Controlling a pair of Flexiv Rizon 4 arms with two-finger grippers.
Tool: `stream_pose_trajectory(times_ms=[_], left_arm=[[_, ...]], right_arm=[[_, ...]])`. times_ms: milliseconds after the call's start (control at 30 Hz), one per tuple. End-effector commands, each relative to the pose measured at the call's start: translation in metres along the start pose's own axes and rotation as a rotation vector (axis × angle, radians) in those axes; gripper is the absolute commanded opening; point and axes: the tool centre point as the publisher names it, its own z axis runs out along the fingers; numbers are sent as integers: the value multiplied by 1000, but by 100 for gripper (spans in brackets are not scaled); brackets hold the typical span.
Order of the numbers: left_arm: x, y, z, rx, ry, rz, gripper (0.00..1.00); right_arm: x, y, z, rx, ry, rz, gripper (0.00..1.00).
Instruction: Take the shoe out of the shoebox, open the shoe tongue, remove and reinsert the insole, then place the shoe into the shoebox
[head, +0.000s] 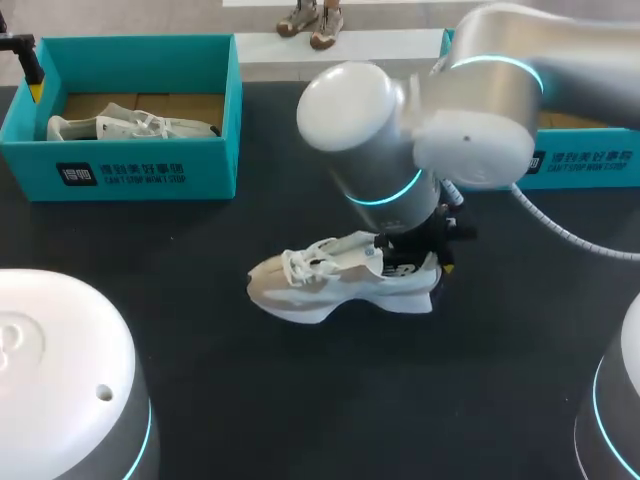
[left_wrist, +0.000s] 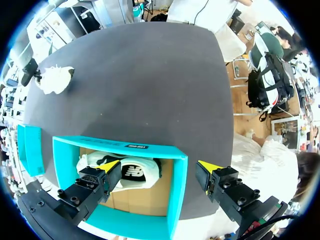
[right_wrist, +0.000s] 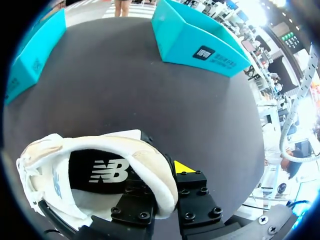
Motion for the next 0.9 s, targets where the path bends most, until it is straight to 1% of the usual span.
stream_pose_trajectory(times_ms=[33,267,300,333,367,400,433,467,500,533,567,600,800,900], left_arm=[[0,-1,0,-2,2,0,100],[0,-1,0,-2,2,0,100],[0,-1,0,-2,2,0,100],[0,-1,0,-2,2,0,100],[0,-1,0,-2,2,0,100],[0,-1,0,-2,2,0,100],[0,-1,0,-2,2,0,100],[0,-1,0,-2,2,0,100],[0,-1,0,-2,2,0,100],[0,-1,0,-2,2,0,100],[0,-1,0,-2,2,0,100],[0,-1,0,-2,2,0,100],[0,-1,0,-2,2,0,100],[0,-1,0,-2,2,0,100]], right_arm=[[18,-8,14,-2,-11,10,0],[25,-12,26,13,-11,21,0],[25,-12,27,14,-7,24,0],[25,-12,27,12,-8,28,3],[24,-12,26,11,-8,30,11],[24,-11,26,11,-8,29,26],[23,-10,24,9,-7,30,47],[22,-9,23,7,-7,31,53],[21,-9,22,6,-6,31,65],[20,-8,19,0,-2,34,87],[19,-8,17,-1,-1,35,96],[18,-8,15,-3,1,36,100],[14,-9,3,-22,14,36,100],[11,-8,-10,-42,34,31,100]])
